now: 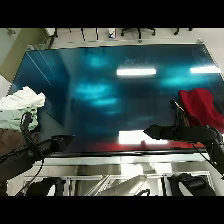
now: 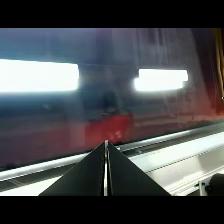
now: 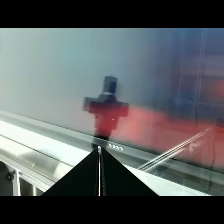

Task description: Fold the shirts.

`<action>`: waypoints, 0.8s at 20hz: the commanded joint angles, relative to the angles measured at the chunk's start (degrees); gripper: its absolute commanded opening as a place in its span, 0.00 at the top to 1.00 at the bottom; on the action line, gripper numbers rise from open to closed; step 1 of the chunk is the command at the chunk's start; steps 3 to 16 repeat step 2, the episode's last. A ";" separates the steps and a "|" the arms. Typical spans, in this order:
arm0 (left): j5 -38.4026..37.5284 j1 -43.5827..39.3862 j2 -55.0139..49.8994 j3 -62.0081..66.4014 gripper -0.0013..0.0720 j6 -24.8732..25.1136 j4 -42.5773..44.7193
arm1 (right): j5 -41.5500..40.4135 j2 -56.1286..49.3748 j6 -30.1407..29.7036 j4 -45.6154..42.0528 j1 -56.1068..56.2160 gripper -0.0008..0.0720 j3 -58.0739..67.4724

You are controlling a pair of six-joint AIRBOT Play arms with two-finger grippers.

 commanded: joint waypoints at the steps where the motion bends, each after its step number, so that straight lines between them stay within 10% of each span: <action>1: 0.17 0.00 0.07 -0.02 0.96 -0.02 0.02 | -0.09 0.04 0.04 0.07 0.04 0.96 -0.02; 16: 0.15 0.00 0.07 -0.02 0.96 -0.02 0.02 | -0.09 0.04 0.04 0.07 0.04 0.96 -0.02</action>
